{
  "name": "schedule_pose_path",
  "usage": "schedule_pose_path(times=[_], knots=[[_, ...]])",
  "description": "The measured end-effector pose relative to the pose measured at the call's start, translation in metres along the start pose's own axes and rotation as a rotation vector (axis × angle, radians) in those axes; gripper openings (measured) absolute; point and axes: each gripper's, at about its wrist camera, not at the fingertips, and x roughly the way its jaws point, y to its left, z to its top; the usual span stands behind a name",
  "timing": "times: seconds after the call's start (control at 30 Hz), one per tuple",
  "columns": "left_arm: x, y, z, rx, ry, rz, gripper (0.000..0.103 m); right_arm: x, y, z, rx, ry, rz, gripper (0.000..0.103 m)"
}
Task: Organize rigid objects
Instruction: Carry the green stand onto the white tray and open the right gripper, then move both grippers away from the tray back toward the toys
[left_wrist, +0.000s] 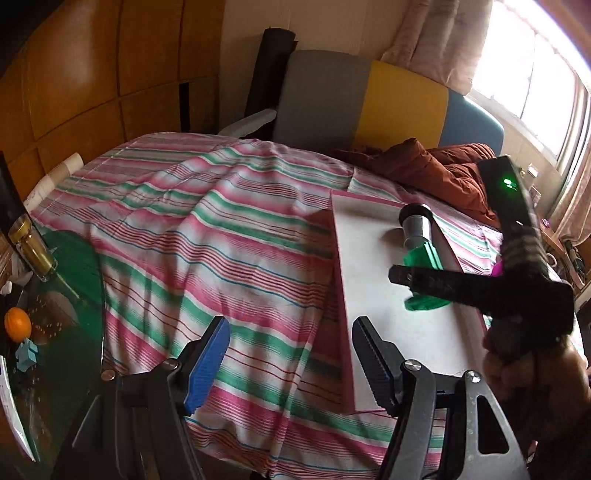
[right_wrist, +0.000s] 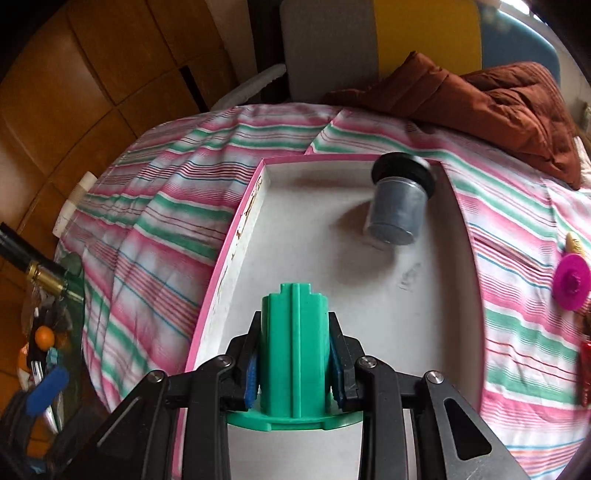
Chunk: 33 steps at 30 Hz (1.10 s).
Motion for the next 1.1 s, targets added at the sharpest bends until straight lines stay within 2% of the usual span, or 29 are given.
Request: schedule_pose_path(times=[0.37,0.57,0.63,0.7,1.1], knots=[[0.004,0.015,-0.001,-0.034,0.011,0.030,0.070,0.035,0.004,0.021,0.034,0.050,-0.011,0.031],[0.001,0.012,0.000,-0.027,0.002,0.031,0.070,0.022,0.002,0.020,0.032,0.013,0.012,0.031],[-0.002,0.011,0.000,-0.025,-0.002,0.027,0.070,0.014,0.002,0.019,0.029,-0.005,0.020,0.035],[-0.005,0.008,0.001,-0.018,-0.008,0.024,0.070,0.005,0.001,0.018,0.025,-0.030,0.025,0.043],[-0.015,-0.011,0.000,0.038,-0.016,0.006,0.070,-0.051,-0.008,0.000,-0.007,-0.160,-0.004,0.049]])
